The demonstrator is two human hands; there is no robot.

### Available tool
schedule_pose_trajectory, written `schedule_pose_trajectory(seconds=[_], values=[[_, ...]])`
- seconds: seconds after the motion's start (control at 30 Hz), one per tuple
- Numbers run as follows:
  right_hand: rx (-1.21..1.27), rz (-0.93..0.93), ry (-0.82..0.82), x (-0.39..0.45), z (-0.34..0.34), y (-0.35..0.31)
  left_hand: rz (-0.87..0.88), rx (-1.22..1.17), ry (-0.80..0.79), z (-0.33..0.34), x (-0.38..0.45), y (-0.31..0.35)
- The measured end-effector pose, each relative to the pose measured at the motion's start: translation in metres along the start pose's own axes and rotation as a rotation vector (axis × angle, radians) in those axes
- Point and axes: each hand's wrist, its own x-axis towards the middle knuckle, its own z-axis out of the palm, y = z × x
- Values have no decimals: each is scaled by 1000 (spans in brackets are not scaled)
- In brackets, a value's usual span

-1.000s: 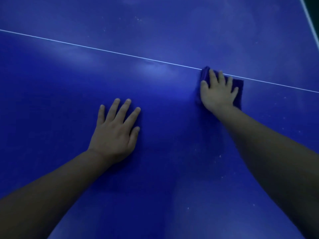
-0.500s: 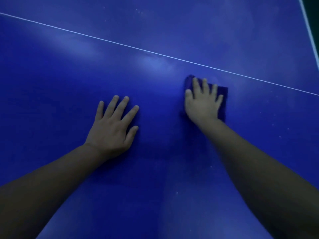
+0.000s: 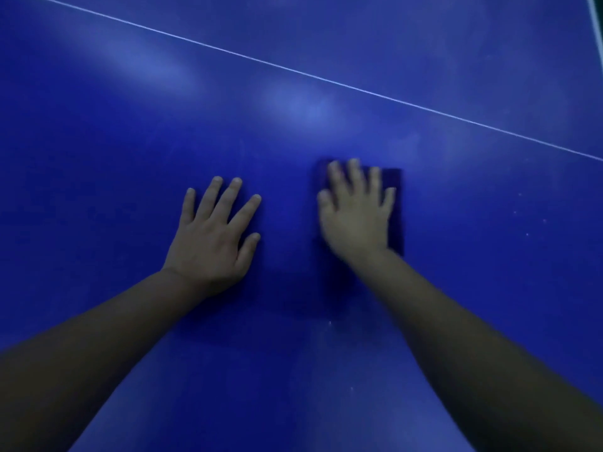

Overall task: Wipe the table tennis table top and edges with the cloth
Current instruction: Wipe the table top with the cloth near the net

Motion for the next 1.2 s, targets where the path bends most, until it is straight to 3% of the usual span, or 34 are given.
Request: schedule_pose_trajectory(seconds=[0.1, 0.2, 0.27, 0.3, 0.37, 0.4, 0.47, 0.53, 0.6, 0.67, 0.77, 0.8, 0.83, 0.9, 0.97, 1.03, 1.1, 1.2], values=[[-41, -488, -82, -100, 3, 8, -5, -8, 6, 2, -14, 5], [-97, -655, -162, -119, -11, 69, -16, 0, -9, 4, -37, 10], [-106, -501, -106, -83, -15, 84, -16, 10, -17, 6, -50, 12], [-60, -313, -102, -63, -15, 78, -17, 11, -18, 6, -55, 13], [6, -4, -112, -45, -9, 44, -27, 13, -13, 7, -64, 16], [-8, 28, -88, -55, -6, 23, -28, 14, -12, 8, -69, 18], [-44, -162, -25, -108, 4, -1, -22, 3, -10, 11, -78, 22], [-70, -490, -107, -171, 4, 10, -27, -6, -5, 13, -87, 23], [-86, -642, -184, -186, -3, 48, -26, -8, -13, 14, -97, 25], [-102, -519, -129, -159, -9, 77, -25, -11, -17, 16, -107, 27], [23, 44, -94, -111, -6, 57, -16, -12, -16, 18, -122, 31], [28, 138, -72, -111, -2, 37, -17, -13, -13, 19, -127, 32], [14, 127, -34, -118, 2, 18, -17, -15, -12, 19, -132, 32], [-8, -82, -6, -163, 10, -5, -3, -22, -7, 21, -141, 33], [-36, -364, -87, -224, 11, 2, 5, -22, -3, 20, -152, 33], [-56, -501, -166, -252, 6, 29, 10, -12, -16, 20, -163, 32], [-69, -439, -112, -237, 3, 48, 20, -2, -24, 22, -175, 32], [24, -44, -106, -206, 4, 31, 21, 15, -39, 24, -185, 34]])
